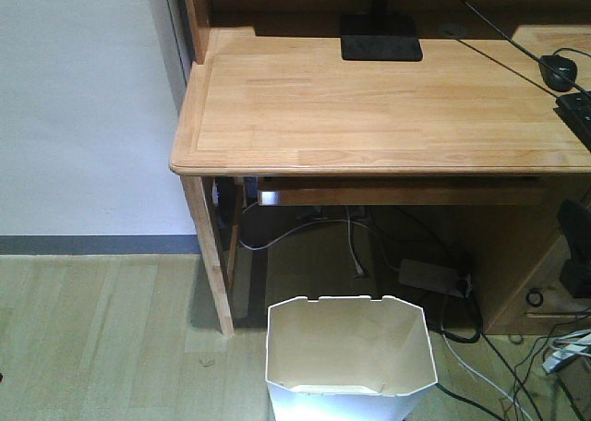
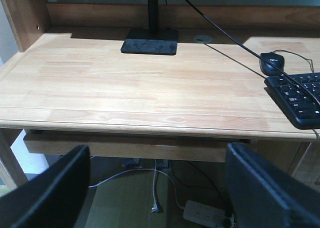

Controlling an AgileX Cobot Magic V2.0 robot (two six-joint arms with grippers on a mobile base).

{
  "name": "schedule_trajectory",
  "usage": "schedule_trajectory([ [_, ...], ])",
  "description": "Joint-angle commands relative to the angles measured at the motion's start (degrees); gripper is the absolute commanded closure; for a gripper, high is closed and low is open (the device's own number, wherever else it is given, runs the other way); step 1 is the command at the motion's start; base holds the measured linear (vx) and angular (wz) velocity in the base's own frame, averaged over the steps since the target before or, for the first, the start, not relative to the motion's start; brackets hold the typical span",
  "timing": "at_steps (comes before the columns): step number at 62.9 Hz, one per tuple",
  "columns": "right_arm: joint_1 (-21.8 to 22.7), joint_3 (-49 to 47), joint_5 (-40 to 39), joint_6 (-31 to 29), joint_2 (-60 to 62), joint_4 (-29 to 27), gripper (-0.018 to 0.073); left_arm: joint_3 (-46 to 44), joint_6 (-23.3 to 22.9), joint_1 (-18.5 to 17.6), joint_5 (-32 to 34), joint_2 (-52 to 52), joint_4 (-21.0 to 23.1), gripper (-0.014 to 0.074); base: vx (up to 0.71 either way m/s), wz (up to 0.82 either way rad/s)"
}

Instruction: Move trash bin to bedside with robot

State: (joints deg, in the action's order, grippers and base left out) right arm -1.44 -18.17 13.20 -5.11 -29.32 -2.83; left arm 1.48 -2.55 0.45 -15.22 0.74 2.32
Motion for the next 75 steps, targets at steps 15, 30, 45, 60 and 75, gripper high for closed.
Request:
schedule_trajectory([
  [15,0.1,-3.2,-5.0,-0.2,-2.7,-3.3,-0.0001,1.1,-0.3,0.0,3.8,0.8,0.3,0.0602,0.00,0.00],
  [30,0.1,-12.2,4.5,-0.4,-15.2,-3.3,-0.0001,1.1,-0.3,0.0,3.8,0.8,0.3,0.0602,0.00,0.00],
  [45,0.1,-21.6,11.3,-0.4,-31.8,-3.3,-0.0001,1.1,-0.3,0.0,3.8,0.8,0.3,0.0602,0.00,0.00],
  [60,0.3,-27.8,16.6,-3.0,-47.4,-3.4,-0.0001,1.1,-0.3,0.0,3.8,0.8,0.3,0.0602,0.00,0.00],
  [75,0.5,-31.3,16.5,-11.2,-61.9,-6.5,-0.0001,1.1,-0.3,0.0,3.8,0.8,0.3,0.0602,0.00,0.00],
])
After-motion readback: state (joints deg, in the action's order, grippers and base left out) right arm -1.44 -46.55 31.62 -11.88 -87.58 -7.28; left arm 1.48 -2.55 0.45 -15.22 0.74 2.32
